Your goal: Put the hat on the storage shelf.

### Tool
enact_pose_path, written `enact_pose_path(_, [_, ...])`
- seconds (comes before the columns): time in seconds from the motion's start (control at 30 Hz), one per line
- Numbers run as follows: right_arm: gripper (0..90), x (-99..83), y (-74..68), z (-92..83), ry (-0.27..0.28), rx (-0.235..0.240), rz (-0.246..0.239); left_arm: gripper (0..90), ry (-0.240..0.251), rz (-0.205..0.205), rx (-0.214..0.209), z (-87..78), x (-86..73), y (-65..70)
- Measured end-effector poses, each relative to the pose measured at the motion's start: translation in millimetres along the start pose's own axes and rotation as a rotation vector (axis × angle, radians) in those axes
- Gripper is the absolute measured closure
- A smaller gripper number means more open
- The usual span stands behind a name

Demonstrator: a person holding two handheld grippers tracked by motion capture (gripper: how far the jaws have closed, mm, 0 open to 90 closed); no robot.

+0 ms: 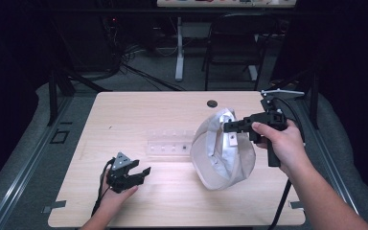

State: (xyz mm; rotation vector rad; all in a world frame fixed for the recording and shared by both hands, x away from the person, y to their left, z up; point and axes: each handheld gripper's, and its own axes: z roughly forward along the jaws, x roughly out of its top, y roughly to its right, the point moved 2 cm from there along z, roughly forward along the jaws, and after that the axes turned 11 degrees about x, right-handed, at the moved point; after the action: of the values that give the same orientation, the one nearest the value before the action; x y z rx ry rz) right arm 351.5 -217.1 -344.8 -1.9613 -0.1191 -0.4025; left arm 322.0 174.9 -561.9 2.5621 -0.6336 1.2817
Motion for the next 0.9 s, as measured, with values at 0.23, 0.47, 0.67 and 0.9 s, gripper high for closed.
enact_pose_path(0.23, [81.8, 8.0, -9.8, 3.5, 0.024, 0.027, 0.001, 45.7, 0.056, 0.031, -0.031, -9.8, 7.8, 12.3])
enact_pose_path(0.47, [81.8, 17.7, -18.7, 12.7, 0.050, 0.050, -0.015, 49.0, 0.097, 0.069, -0.058, -15.0, 16.6, 28.8])
enact_pose_path(0.67, [81.8, 25.9, -21.8, 22.4, 0.071, 0.057, -0.017, 50.2, 0.107, 0.086, -0.083, -14.3, 24.6, 41.0])
enact_pose_path(0.9, [81.8, 35.6, -22.5, 31.7, 0.093, 0.058, -0.007, 47.7, 0.101, 0.115, -0.102, -11.3, 38.0, 56.9])
